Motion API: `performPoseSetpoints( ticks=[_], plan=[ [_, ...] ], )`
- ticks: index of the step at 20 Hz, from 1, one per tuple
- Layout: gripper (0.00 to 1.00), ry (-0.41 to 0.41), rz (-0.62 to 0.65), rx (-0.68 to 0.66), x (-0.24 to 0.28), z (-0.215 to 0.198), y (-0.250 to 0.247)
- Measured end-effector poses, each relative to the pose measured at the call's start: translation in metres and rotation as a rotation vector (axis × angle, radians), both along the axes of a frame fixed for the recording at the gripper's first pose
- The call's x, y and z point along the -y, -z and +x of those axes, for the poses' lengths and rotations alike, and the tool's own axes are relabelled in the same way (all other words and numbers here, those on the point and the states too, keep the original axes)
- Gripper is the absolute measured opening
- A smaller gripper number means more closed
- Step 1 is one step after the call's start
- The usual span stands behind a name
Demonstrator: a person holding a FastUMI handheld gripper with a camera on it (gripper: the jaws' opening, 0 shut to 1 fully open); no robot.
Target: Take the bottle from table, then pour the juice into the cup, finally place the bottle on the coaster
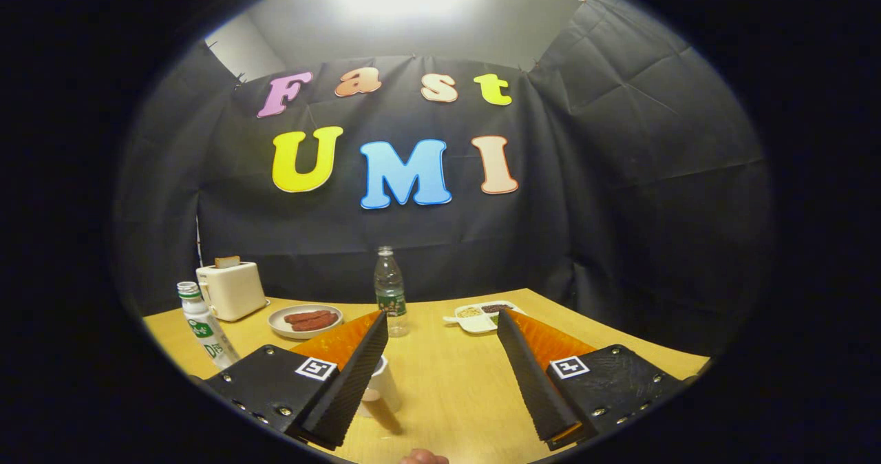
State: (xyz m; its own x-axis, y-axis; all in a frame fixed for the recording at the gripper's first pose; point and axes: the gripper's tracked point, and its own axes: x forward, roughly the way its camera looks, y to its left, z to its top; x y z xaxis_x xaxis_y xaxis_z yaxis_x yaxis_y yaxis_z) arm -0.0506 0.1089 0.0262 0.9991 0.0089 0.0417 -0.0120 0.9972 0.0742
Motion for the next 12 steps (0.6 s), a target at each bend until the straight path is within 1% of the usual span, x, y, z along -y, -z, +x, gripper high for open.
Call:
performPoseSetpoints(
  ticks=[2, 7, 12],
  plan=[
    [0.97, -0.032, -0.024, 0.014, -0.026, -0.010, -0.003],
    [0.97, -0.176, -0.020, 0.013, -0.105, -0.032, 0.003],
    [0.97, -0.270, -0.038, 0.018, -0.166, -0.042, 0.012]
  ],
)
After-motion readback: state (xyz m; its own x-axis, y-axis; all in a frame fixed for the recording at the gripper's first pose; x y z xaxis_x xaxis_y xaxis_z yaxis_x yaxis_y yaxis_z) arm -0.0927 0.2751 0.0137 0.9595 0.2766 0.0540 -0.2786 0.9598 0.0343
